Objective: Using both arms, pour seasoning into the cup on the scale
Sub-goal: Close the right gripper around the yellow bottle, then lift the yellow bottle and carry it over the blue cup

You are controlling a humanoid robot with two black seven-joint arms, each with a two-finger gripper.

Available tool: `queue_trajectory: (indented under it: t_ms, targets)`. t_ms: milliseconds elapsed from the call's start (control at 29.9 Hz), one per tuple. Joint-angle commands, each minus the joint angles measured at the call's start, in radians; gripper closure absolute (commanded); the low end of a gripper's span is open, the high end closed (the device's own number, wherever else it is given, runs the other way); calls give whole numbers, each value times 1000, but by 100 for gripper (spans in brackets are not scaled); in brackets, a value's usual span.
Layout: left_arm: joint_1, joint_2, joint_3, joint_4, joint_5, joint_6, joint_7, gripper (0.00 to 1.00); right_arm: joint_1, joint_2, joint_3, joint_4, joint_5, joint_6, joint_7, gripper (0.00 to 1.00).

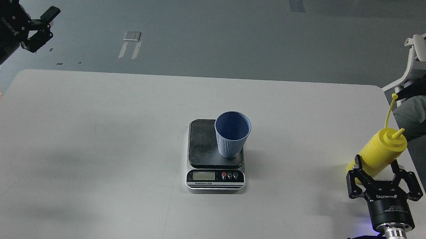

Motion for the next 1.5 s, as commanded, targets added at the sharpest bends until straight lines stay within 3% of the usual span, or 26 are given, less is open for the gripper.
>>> queue_trajectory:
  t_ms: [0, 100, 301, 368, 501, 735, 869, 969, 1036, 1236, 1470]
  targets:
    - [16, 20, -2, -16, 0, 0, 0, 2, 16, 0, 0, -4, -5, 1, 0, 30]
    - [18, 23, -1, -16, 0, 0, 0, 2, 24, 0, 2, -5, -30, 1, 7, 39]
    - [25, 25, -1, -16, 0, 0, 0, 2, 22, 0, 2, -14, -183, 1, 135, 74]
    - [27, 25, -1, -16, 0, 0, 0, 2, 24, 0, 2, -14, -260, 1, 201, 88]
    - [27, 25, -2, -16, 0, 0, 0, 2, 25, 0, 3, -8, -338, 1, 244, 97]
    - [28, 22, -22, -15, -5, 0, 0, 2, 50, -9, 46, 94, -487, 1, 243, 100]
    - [30, 22, -42, -15, -12, 0, 0, 2, 140, -110, 43, 157, -605, 1, 227, 100]
    - [31, 17, -62, -15, -15, 0, 0, 2, 240, -145, 38, 162, -718, -104, 208, 100]
    - [31, 16, -65, -15, -15, 0, 0, 2, 326, -150, 28, 167, -891, -198, 168, 100]
    - [31, 16, -111, -15, -17, 0, 0, 2, 470, -118, -15, 196, -1385, -316, 88, 100]
    - [31, 17, -131, -15, -17, 0, 0, 2, 490, -81, -136, 317, -1674, -330, 59, 100]
